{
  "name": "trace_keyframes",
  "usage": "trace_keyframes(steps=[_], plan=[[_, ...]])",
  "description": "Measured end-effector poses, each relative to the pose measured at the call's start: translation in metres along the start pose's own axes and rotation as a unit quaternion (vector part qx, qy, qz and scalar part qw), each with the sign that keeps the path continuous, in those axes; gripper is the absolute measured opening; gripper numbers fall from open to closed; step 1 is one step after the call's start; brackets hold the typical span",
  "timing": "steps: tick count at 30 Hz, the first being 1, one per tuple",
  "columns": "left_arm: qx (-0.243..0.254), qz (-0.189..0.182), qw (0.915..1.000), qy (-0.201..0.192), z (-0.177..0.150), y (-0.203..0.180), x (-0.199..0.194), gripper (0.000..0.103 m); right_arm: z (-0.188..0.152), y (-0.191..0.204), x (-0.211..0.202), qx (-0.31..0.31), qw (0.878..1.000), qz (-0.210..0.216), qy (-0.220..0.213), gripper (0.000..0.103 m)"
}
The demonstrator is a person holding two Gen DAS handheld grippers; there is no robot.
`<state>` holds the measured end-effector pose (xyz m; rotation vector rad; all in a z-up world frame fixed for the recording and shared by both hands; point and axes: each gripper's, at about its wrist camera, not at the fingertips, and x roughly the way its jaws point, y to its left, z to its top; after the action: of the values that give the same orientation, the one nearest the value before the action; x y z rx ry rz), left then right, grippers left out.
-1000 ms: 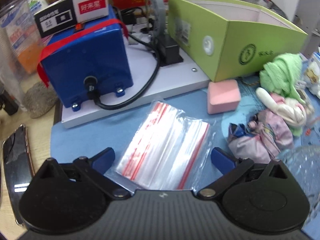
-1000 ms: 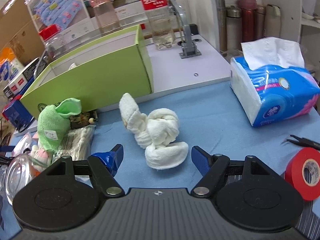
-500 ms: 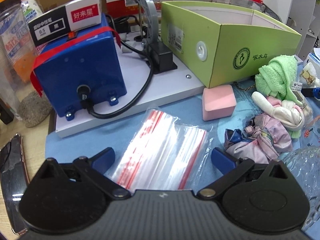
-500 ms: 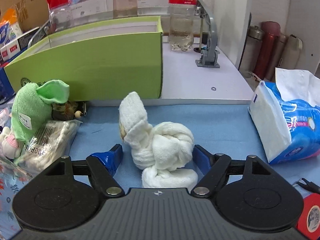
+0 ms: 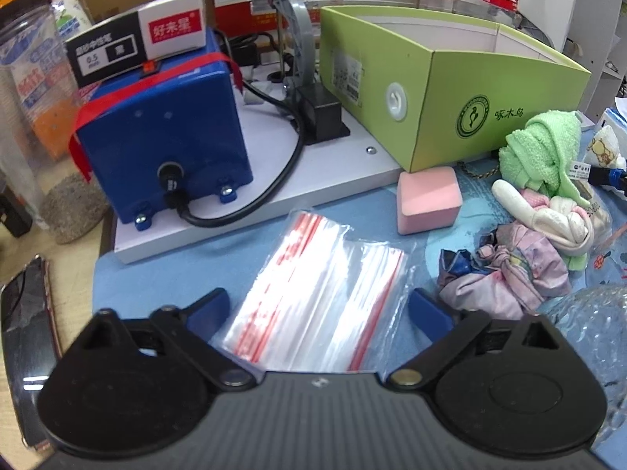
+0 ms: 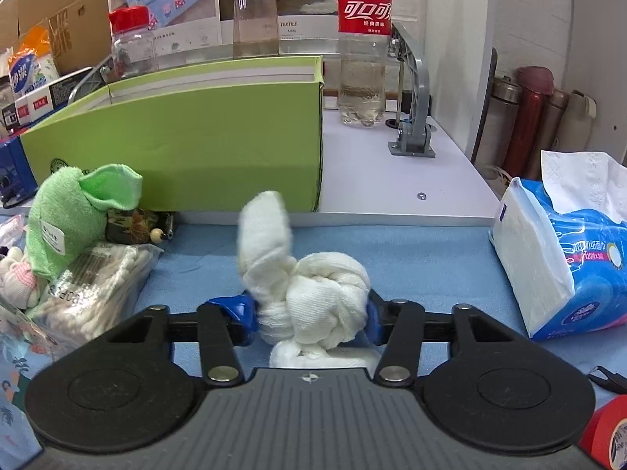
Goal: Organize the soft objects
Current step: 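Move the left gripper to the clear zip bags while the right gripper approaches the knotted white towel, then close the left gripper on the zip bags while the right gripper grasps the towel, then lower the zip bags and towel into the green box and open both grippers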
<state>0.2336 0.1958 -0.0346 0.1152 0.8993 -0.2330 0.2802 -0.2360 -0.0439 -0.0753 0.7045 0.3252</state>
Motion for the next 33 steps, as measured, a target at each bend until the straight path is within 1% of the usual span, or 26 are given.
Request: trace_keyframes(steps=[1,2,5,7,10,12,15,17,21,24,27,30,33], plan=[[-0.004,-0.003,1.0000,-0.002,0.000,-0.001,-0.006,0.058,0.000,-0.001,-0.001,0.005,1.000,0.006,0.001,0.034],[-0.011,0.001,0.9999,0.004,0.001,-0.001,-0.010,0.049,0.000,-0.002,-0.003,0.006,1.000,0.013,0.003,0.034],[-0.040,0.021,0.9987,0.023,0.000,0.002,-0.015,0.041,-0.004,0.000,-0.014,0.014,0.999,0.038,0.002,0.033],[-0.064,0.020,0.9974,0.026,-0.002,0.005,-0.024,0.035,-0.007,0.000,-0.026,0.017,0.999,0.047,-0.006,0.033],[-0.084,0.010,0.9962,0.022,-0.005,0.005,-0.042,0.035,-0.009,-0.002,-0.051,0.018,0.998,0.052,-0.029,0.033],[-0.085,0.008,0.9962,0.015,-0.004,0.002,-0.055,0.035,-0.008,-0.005,-0.067,0.026,0.997,0.059,-0.046,0.034],[-0.091,0.008,0.9959,-0.001,0.001,-0.002,-0.074,0.035,-0.005,-0.006,-0.086,0.027,0.995,0.059,-0.069,0.034],[-0.091,0.003,0.9957,-0.011,0.011,-0.005,-0.084,0.035,0.000,-0.005,-0.095,0.027,0.994,0.068,-0.080,0.034],[-0.069,0.003,0.9970,-0.034,0.046,-0.021,-0.094,0.035,0.028,0.005,-0.098,0.004,0.992,0.073,-0.104,0.034],[-0.049,-0.002,0.9977,-0.048,0.080,-0.035,-0.090,0.035,0.058,0.012,-0.089,-0.006,0.990,0.083,-0.116,0.034],[-0.042,-0.011,0.9975,-0.056,0.116,-0.044,-0.080,0.035,0.093,0.018,-0.067,-0.016,0.989,0.091,-0.115,0.034],[-0.034,-0.010,0.9969,-0.071,0.154,-0.054,-0.067,0.035,0.126,0.023,-0.038,-0.032,0.990,0.087,-0.104,0.034],[-0.027,-0.017,0.9964,-0.079,0.184,-0.061,-0.052,0.035,0.148,0.029,-0.006,-0.044,0.991,0.092,-0.086,0.035]])
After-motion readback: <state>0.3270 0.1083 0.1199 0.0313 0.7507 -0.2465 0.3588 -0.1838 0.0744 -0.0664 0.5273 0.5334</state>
